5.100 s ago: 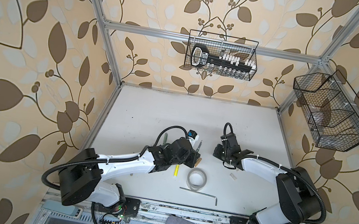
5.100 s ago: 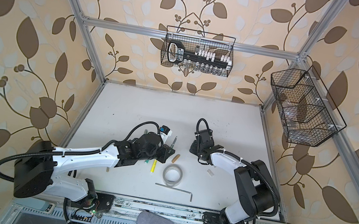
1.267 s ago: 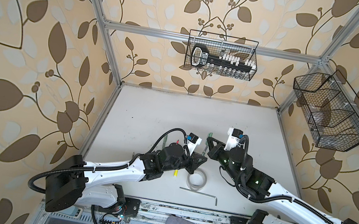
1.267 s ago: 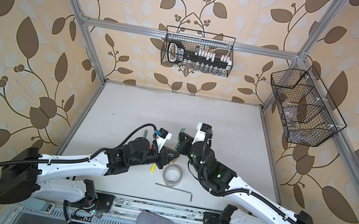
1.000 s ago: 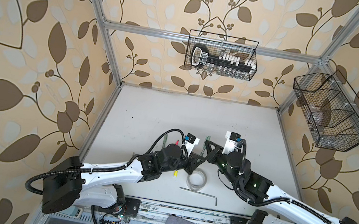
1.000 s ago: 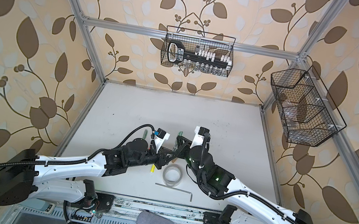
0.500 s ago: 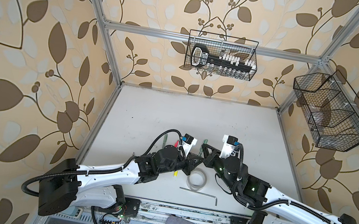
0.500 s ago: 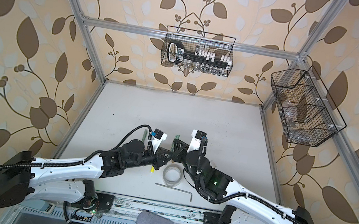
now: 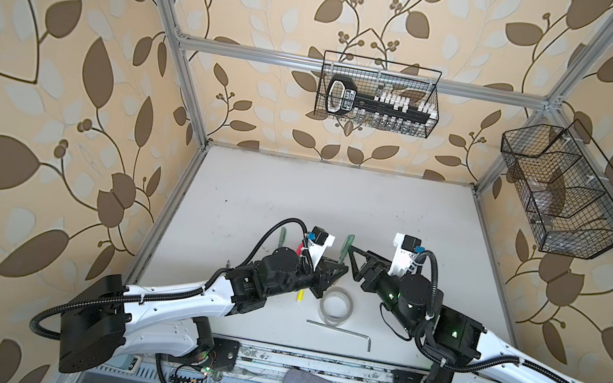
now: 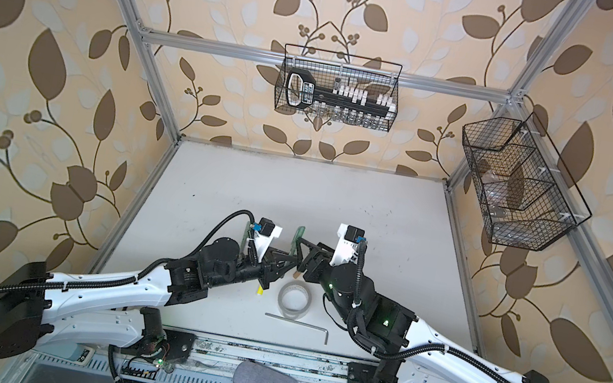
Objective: Insert the pens into the pen caps
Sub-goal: 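Push the green cap onto the pen with the right gripper while left holds it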
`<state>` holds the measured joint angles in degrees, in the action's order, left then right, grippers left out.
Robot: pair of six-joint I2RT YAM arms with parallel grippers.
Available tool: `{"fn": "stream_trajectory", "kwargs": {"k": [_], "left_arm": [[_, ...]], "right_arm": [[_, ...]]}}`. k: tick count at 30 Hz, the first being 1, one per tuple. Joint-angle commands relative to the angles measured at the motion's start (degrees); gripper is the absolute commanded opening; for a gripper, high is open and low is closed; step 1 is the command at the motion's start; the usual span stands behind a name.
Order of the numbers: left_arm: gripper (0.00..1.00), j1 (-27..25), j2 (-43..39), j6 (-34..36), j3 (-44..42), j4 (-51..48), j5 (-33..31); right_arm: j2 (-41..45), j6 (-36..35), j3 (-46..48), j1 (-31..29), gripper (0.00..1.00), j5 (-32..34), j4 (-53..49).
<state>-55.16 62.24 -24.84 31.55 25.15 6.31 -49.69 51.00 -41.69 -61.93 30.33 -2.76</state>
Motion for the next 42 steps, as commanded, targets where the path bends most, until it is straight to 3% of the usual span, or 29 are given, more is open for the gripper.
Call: {"fn": "stream_trajectory", "kwargs": {"k": [1, 11, 21, 30, 38, 42], "left_arm": [[0.00, -0.1, -1.5, 3.0, -0.4, 3.2, 2.7], [0.00, -0.1, -1.0, 4.3, -0.2, 4.0, 6.1], [0.00, -0.1, -1.0, 4.7, 0.0, 4.1, 7.0], [0.00, -0.1, -0.8, 4.8, 0.3, 3.8, 7.3], [0.00, -0.2, -0.5, 4.4, 0.8, 2.2, 5.2], [0.00, -0.1, -0.3, 4.9, 1.4, 1.3, 2.8]], "right_arm": [[0.8, -2.2, -3.2, 1.3, 0.74, 0.6, -3.5], [-3.1, -3.0, -8.0, 10.0, 0.79, -11.5, -6.1], [-7.6, -4.2, -9.6, 11.2, 0.65, -14.2, -5.9], [-10.2, -5.4, -11.2, 10.9, 0.43, -16.9, -4.6], [-10.4, -6.2, -9.7, 8.4, 0.00, -16.0, -4.8], [-9.8, -5.9, -7.1, 6.5, 0.00, -15.0, -3.5]]}}
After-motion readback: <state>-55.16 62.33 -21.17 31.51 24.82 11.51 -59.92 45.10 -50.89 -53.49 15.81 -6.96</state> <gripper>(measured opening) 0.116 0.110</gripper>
